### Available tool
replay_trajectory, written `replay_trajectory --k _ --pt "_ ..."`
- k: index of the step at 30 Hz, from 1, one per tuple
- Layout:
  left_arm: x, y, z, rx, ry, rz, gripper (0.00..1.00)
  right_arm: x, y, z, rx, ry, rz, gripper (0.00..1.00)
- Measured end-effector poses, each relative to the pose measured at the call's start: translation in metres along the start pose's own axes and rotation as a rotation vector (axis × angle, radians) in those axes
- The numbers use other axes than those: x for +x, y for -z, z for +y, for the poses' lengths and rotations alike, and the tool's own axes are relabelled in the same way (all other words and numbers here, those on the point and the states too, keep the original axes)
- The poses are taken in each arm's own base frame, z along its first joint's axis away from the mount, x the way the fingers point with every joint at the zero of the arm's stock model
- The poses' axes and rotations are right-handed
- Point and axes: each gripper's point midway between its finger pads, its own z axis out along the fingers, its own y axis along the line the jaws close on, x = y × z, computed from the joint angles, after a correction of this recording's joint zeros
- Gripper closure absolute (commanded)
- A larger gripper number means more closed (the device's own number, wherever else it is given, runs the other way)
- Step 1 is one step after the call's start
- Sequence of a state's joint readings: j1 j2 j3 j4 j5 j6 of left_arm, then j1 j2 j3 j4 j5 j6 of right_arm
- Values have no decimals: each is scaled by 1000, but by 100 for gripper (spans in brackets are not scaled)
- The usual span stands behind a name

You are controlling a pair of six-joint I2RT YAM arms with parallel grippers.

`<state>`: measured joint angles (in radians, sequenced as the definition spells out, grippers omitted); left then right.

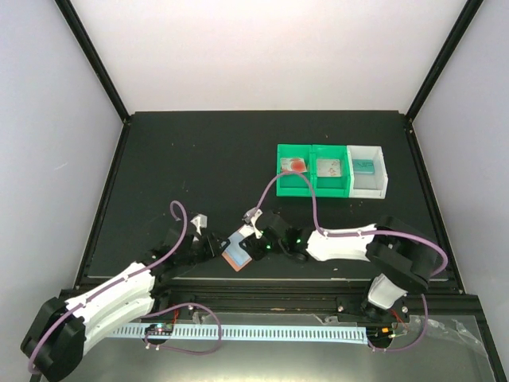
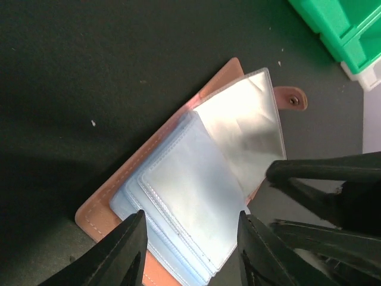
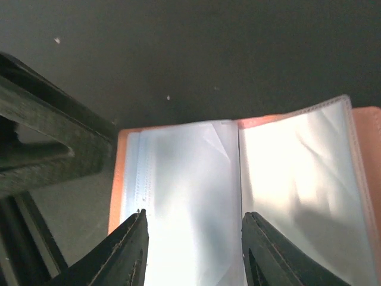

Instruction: Take the credit cards out of the card holder

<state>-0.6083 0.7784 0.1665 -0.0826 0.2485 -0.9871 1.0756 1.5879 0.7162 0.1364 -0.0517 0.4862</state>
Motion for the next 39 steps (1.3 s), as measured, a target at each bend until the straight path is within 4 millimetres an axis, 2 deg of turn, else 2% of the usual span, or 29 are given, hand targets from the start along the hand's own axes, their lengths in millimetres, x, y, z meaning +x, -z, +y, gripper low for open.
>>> replay_trajectory --k 5,9,13,20,31,35,39 --pt "-6 3 5 9 29 -10 50 17 -15 -8 28 5 79 61" --pt "-4 3 3 26 29 7 50 29 -27 -14 57 -13 138 82" --pt "-1 3 -3 58 17 32 48 28 -27 -13 56 -41 139 98" --pt "5 -3 -6 83 10 72 45 31 -28 -8 24 -115 135 98" --pt "7 -10 1 65 13 84 43 41 -26 12 -158 -323 122 99" --pt "5 -10 2 59 9 76 42 43 -26 10 -217 -424 105 99" --pt "5 -9 3 50 4 75 35 46 -25 6 -257 -502 90 99"
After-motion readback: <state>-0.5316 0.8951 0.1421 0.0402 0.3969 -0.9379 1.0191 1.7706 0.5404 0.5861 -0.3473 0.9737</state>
